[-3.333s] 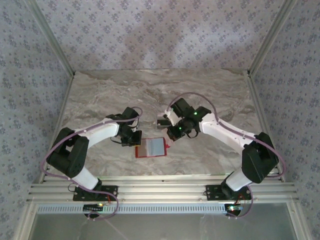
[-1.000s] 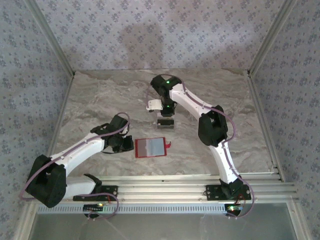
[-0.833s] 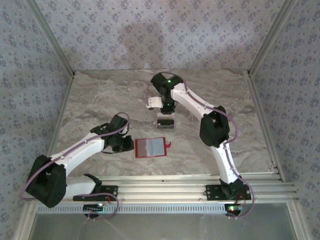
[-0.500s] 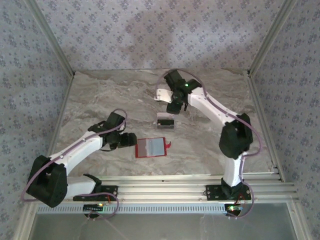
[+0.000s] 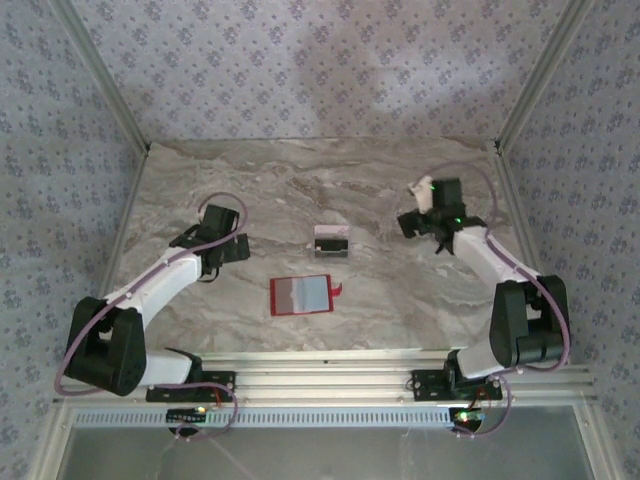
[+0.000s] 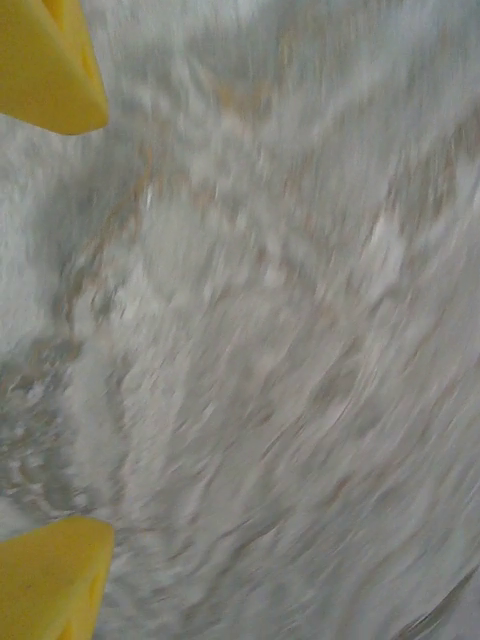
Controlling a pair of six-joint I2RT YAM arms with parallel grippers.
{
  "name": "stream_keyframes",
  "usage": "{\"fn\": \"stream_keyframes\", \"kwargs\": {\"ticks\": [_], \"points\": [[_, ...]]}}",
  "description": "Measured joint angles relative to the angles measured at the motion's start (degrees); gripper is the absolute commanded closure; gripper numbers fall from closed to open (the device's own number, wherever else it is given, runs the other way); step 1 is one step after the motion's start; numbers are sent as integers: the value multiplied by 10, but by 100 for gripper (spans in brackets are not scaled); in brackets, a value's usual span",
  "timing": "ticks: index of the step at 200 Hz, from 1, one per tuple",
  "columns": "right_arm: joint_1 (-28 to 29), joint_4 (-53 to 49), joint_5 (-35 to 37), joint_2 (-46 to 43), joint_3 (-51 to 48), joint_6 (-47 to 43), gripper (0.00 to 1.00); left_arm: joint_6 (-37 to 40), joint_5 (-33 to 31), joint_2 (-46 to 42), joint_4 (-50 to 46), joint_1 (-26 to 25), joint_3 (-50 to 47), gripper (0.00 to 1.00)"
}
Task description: Take the credit cards out of the card holder
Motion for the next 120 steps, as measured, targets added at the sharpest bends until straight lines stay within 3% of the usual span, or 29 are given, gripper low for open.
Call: {"fn": "stream_keyframes", "kwargs": {"ticks": [28,52,84,120], "points": [[-50,128,-10,3,-115,67,0,82,-75,-1,121,24,-47,0],[-70,223,-21,23,-164,101,0,161,-91,-1,263,50,-122,1],[-68,340,-27,24,-226,117,0,202,-35,20,428,119,-201,0],[-72,436,-32,36,-258,131,0,205,58,67,555,179,-215,0]]}}
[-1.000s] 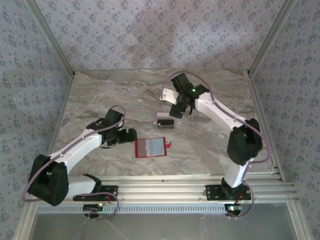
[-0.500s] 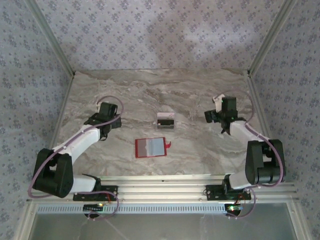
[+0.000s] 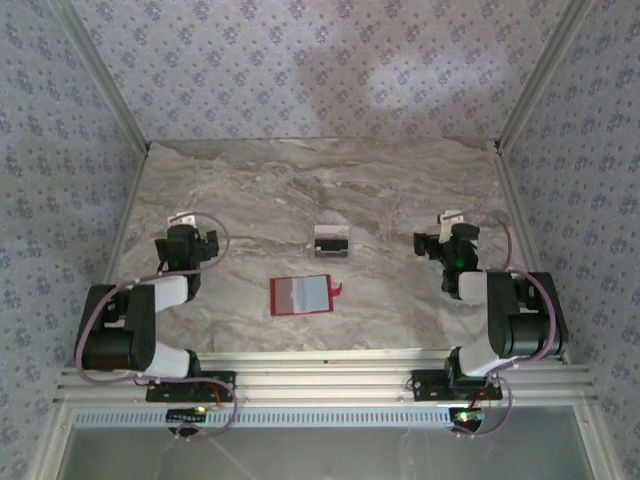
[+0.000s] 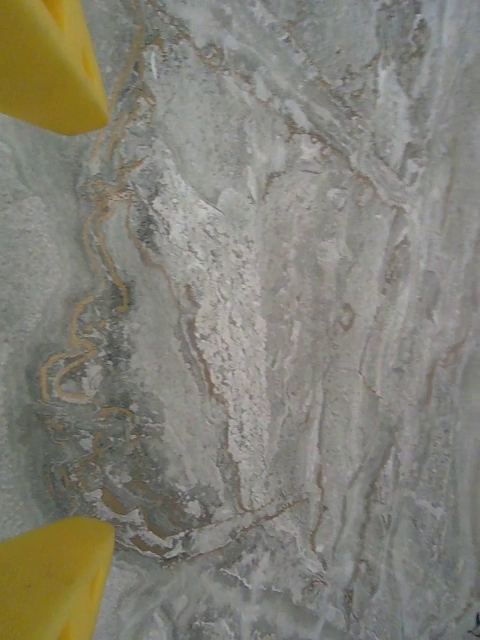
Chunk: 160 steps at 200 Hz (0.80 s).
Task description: Take the credit cards out of the card holder
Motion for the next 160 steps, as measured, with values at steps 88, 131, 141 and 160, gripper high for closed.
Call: {"fn": "stream_keyframes", "kwargs": {"ticks": [88,131,141,160], "points": [[-8,57,-1,5,-8,12,0,8,96,50,107,9,-8,0],[-8,59,0,5,-8,12,0,11,96,50,116,8,-9,0],[-8,59,0,5,-8,12,0,11,96,50,116,8,-9,0],[-8,59,-1,5,-8,14,0,12,96,50,116,8,-9,0]]}}
